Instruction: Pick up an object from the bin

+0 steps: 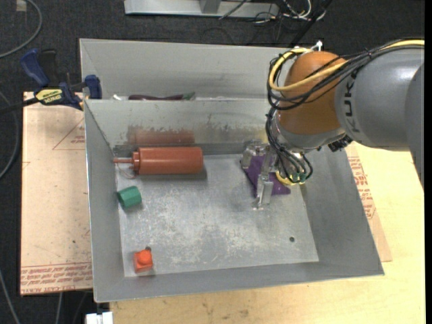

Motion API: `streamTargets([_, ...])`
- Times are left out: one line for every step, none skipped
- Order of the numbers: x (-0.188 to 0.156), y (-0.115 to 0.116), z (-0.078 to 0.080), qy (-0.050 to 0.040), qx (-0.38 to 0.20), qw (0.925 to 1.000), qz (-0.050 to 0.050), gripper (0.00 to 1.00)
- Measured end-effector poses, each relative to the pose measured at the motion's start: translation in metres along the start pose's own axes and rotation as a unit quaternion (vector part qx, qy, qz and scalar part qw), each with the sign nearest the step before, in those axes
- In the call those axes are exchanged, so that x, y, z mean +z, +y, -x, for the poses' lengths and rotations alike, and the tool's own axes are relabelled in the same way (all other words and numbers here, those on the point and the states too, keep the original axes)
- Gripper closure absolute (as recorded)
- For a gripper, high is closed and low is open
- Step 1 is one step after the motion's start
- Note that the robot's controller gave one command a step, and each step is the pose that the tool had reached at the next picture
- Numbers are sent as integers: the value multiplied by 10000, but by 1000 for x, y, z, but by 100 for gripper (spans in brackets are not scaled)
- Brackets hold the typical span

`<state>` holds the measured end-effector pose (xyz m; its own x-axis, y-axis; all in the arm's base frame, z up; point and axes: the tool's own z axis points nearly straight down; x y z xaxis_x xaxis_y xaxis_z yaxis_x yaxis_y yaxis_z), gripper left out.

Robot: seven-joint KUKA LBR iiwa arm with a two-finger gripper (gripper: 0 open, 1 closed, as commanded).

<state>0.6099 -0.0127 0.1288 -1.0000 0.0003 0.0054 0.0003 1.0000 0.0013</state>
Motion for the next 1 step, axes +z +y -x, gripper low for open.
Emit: streamTargets([-5,0,2,-35,-1,10000,-2,0])
